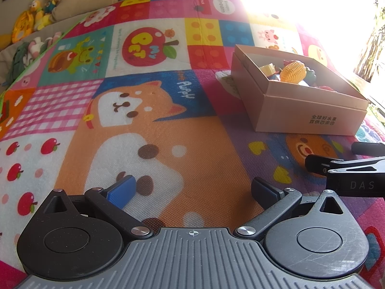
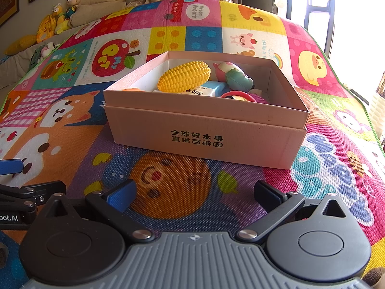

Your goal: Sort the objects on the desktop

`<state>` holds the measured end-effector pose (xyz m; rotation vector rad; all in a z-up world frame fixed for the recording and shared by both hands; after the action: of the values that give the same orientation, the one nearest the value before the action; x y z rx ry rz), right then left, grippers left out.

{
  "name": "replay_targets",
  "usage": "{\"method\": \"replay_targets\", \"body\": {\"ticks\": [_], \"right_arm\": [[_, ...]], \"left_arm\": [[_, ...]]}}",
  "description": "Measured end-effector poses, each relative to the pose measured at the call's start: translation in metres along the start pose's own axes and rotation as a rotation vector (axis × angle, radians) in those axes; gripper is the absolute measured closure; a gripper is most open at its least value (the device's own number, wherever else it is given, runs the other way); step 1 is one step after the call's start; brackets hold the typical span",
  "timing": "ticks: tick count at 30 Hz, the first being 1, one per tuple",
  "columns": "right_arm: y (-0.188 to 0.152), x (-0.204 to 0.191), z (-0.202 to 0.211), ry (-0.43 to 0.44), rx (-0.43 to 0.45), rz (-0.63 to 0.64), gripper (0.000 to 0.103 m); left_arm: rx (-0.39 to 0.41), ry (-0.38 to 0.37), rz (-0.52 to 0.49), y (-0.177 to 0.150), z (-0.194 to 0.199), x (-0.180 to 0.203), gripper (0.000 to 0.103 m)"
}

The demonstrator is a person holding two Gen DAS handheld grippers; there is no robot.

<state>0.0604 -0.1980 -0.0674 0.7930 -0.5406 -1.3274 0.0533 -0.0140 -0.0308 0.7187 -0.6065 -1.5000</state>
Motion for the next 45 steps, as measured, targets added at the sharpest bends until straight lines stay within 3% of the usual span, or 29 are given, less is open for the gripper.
{"method": "replay_targets", "body": {"ticks": [45], "right_arm": [[0.0,-0.0003,0.0002,-0.001,0.0,0.0,0.0]], "left_arm": [[-0.016,0.001,-0.005,0.0016,-0.0012,-0.0002,0.0]]}}
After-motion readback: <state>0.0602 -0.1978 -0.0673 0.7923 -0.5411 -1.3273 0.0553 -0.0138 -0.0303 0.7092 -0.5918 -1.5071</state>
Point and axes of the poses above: each gripper's, at about its wrist camera, not at the fingertips, and z roughly against the way its jaws point, x to its right, y to its top, the point moved 5 cm from there along -z, roughly the way its jaws point, and after that the axes turned 7 degrees about y, right-handed, at the moved point
